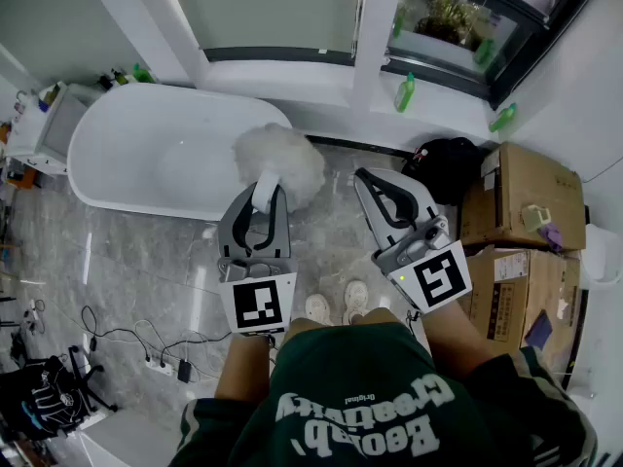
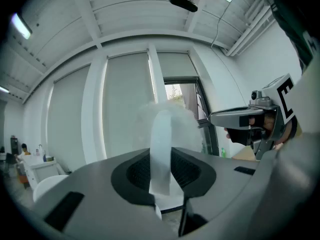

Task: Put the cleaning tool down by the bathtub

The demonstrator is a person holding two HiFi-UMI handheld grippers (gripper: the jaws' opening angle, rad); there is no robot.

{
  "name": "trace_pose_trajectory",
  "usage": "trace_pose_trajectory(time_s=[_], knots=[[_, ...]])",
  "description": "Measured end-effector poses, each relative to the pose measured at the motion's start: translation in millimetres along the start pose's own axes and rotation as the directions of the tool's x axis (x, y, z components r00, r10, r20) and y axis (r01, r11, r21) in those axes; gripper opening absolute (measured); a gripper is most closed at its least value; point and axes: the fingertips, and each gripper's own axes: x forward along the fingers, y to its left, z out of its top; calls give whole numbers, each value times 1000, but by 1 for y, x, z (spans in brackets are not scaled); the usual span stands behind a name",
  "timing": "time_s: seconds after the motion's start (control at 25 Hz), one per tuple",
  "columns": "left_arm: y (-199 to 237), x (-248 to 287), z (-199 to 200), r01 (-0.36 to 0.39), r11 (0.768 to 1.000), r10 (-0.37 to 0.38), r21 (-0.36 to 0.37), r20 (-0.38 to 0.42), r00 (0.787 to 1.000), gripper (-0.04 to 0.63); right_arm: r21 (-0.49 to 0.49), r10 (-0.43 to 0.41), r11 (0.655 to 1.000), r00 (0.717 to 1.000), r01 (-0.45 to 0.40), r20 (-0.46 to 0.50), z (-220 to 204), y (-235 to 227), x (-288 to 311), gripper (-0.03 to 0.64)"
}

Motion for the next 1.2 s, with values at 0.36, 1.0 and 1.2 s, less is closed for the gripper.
trace_pose_trajectory(time_s=[0.36, 1.0, 1.2], knots=[[-15, 11, 4, 3, 1000, -3, 5, -9, 1000, 95, 13, -3, 1000, 1000, 3, 14, -4, -21, -8, 15], [-58, 28, 16, -9, 1000, 9, 22, -8, 1000, 97, 47, 16, 999, 999, -17, 35, -12, -58, -39, 15], [-74, 32, 23, -21, 1000, 21, 20, 1, 1000, 97, 42, 27, 999, 998, -29, 52, -11, -68, -50, 15]])
